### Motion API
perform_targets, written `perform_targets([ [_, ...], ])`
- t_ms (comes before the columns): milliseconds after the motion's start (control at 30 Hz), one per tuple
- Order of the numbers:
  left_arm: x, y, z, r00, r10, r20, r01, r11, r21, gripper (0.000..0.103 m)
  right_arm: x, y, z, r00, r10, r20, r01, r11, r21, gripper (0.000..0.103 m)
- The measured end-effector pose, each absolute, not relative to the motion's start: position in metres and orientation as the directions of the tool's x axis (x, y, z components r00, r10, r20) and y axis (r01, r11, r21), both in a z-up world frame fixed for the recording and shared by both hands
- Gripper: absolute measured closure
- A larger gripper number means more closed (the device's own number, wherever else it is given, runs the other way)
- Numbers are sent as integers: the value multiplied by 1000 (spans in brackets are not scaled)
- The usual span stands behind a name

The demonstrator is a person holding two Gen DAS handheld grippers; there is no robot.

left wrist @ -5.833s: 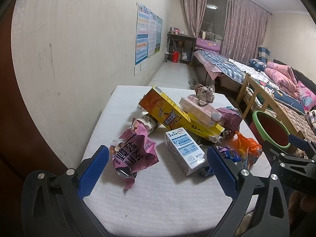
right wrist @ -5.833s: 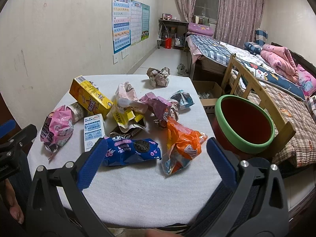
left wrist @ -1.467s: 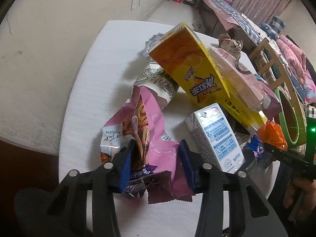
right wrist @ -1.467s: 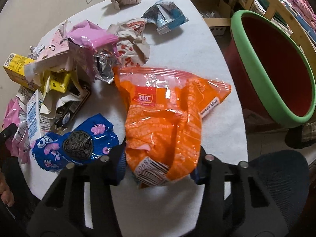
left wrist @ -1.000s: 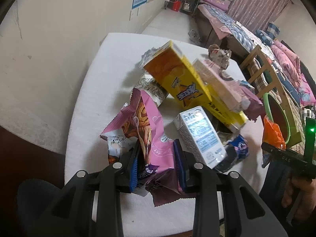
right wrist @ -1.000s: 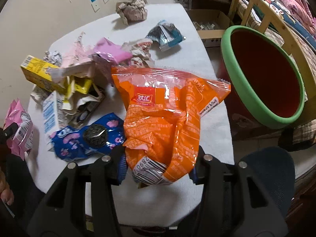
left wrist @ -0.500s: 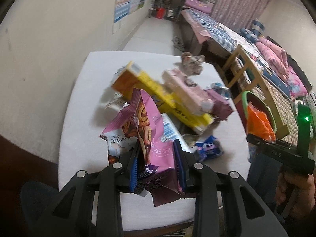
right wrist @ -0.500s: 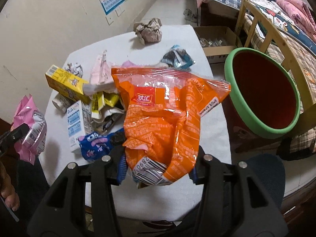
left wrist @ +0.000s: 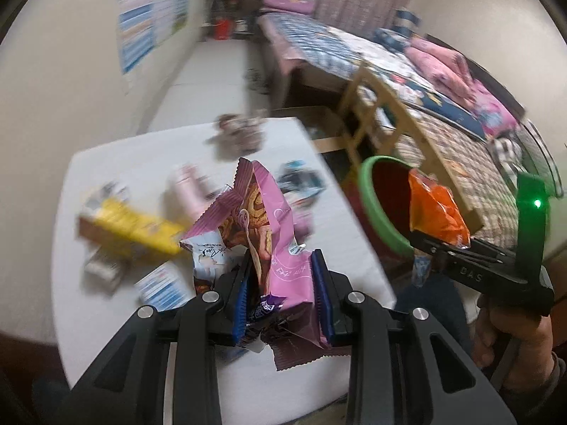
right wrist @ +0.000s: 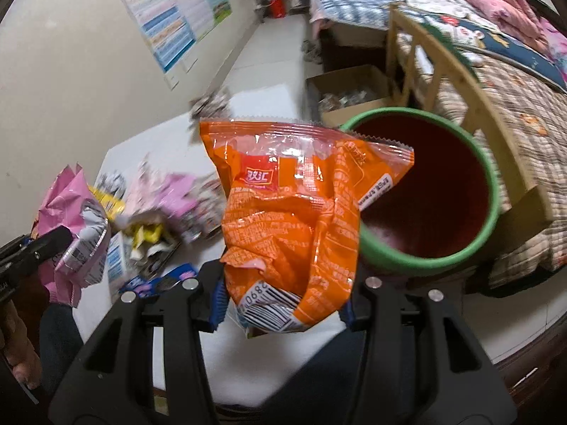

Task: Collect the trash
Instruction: 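Carry both bags over the green-rimmed bin and open both tools to drop them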

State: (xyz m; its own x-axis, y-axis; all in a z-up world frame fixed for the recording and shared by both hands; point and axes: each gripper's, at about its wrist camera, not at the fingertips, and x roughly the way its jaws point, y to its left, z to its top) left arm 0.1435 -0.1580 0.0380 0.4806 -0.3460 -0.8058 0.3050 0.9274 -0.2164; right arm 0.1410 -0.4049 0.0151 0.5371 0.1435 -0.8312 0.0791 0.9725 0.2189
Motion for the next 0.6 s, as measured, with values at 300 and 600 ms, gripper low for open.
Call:
perform_targets([
  [300,172,-281,47,416,-451,-790,474,849,-235,74,154,-494,24,558,60,-827,179,965,191,56],
  [600,209,-366,35,331,-483,-810,549,797,-251,73,175,-561,-2,532,48,-846,247,946,209,55],
])
